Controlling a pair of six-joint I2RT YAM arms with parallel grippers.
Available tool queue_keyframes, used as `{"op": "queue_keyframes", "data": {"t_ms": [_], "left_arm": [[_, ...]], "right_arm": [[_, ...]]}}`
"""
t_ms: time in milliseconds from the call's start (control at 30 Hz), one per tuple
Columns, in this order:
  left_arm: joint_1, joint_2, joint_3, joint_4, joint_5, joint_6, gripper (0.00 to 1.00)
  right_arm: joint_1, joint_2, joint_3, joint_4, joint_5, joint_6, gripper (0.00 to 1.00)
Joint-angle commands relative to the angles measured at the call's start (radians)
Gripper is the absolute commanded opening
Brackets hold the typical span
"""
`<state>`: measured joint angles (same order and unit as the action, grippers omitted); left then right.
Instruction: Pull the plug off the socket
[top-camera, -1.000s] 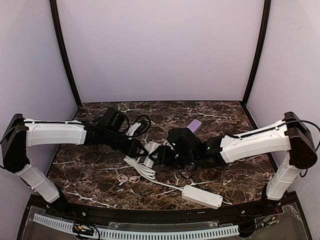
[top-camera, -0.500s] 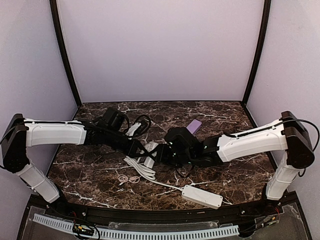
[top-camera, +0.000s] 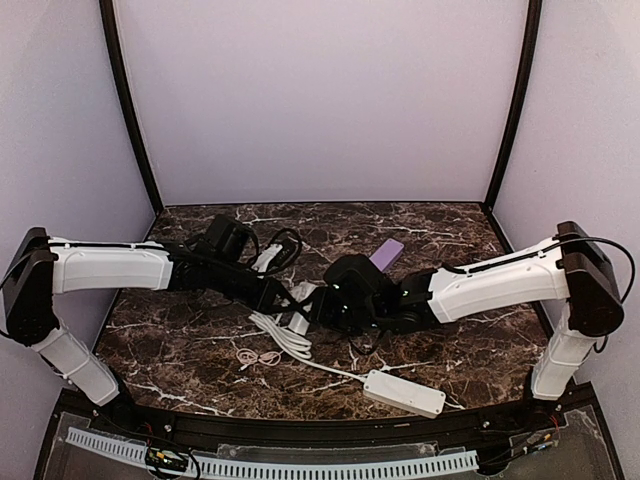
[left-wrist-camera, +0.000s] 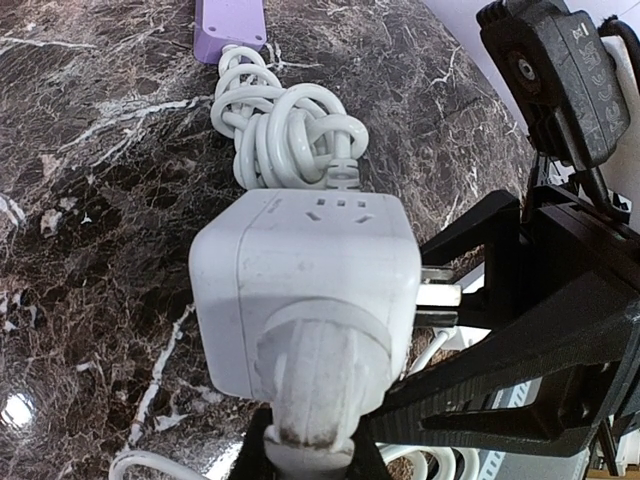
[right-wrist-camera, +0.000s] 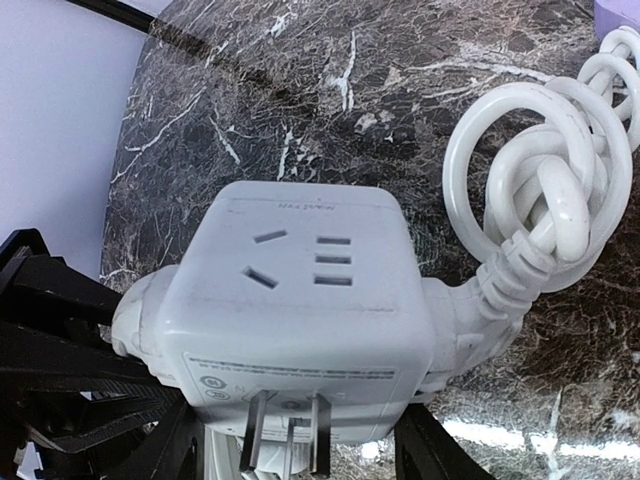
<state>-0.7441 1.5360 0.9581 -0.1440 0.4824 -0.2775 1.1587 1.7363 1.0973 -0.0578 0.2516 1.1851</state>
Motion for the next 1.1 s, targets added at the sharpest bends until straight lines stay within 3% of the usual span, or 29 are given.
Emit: {"op": "queue_keyframes", "data": {"t_ms": [0,300,633,767,1067], "left_arm": [[-0.017,-0.049,0.003,0.103,0.098,0.011,0.01],[-0.03,-0.064,0.011,0.107,0.163,0.047,0.01],[-0.035,-0.063,0.02,0.105,0.199,0.059,0.0],[-0.035,-0.047,0.037,0.078,0.208,0.065,0.01],[-0.029,-0.05,0.053,0.044,0.195,0.084,0.01]], "right_arm": [[-0.011,0.026,0.021,-0.034,0.085,0.007,0.54],[-0.015,0.058,0.026,-0.068,0.123,-0.042,0.43],[-0.016,0.051,0.01,-0.054,0.137,-0.117,0.23],[-0.016,0.053,0.004,-0.037,0.142,-0.194,0.1],[-0.014,0.06,-0.01,-0.04,0.173,-0.309,0.0]]}}
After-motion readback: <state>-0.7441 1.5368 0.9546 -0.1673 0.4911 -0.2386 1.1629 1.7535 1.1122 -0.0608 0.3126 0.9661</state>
